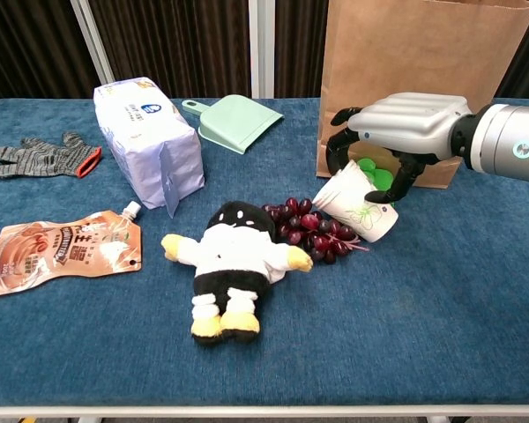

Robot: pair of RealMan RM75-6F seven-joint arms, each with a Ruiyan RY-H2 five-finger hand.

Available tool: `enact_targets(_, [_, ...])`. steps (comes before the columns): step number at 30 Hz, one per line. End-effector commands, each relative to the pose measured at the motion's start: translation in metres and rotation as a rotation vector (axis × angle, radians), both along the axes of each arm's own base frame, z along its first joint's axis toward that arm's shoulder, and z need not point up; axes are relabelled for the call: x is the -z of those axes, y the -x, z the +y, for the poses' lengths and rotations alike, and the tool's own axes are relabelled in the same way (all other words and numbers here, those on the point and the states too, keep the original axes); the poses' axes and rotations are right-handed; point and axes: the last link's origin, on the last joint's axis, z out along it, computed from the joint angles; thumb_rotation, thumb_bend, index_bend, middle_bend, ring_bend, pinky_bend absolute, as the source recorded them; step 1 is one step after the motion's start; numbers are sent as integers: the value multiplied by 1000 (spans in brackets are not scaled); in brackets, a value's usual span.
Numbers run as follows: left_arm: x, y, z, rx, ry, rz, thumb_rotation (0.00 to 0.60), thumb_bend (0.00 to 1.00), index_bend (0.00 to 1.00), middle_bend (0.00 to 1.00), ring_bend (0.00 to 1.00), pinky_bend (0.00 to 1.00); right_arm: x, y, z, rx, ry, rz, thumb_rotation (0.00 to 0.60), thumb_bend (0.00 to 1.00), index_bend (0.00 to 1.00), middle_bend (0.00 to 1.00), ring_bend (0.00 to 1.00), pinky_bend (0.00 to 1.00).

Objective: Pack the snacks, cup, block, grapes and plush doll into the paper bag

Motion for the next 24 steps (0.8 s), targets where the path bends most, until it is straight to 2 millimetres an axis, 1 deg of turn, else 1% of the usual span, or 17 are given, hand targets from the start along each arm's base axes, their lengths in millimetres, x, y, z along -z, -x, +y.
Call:
enact_targets(1, [0,0,0,1,-3,-1,600,120,271,156,111,134,0,1,1,-3,-3,3,600,246,439,424,59,185])
enact_targets(8, [-1,0,-1,-2,-5,-2,600,120,271,156,111,134,-5,5,7,-17,7,2,600,307,623,560,161,182])
enact_targets(11, [-1,0,-2,0,-5,-3,600,121,271,156,111,134,-12,2,12,-34,19,-21,600,332,685,596,198,191])
enact_targets(13, [-1,0,-2,3,-7,-4,600,120,271,156,111,134,-18,0,16,-48,25,-43,600,341,705,607,205,197])
enact_targets(18, [-1,-1,-3,5,-8,-5,600,120,271,156,111,134,-45,-13,35,-125,62,-131,600,342,716,612,205,198])
enact_targets(21, [-1,-2,-3,10,-7,-4,600,119,271,156,111,134,-66,-24,48,-188,99,-206,600,342,719,611,205,202])
enact_targets(24, [-2,-3,-3,17,-10,-3,600,120,271,156,111,134,-93,-35,59,-264,170,-286,600,341,719,611,206,212])
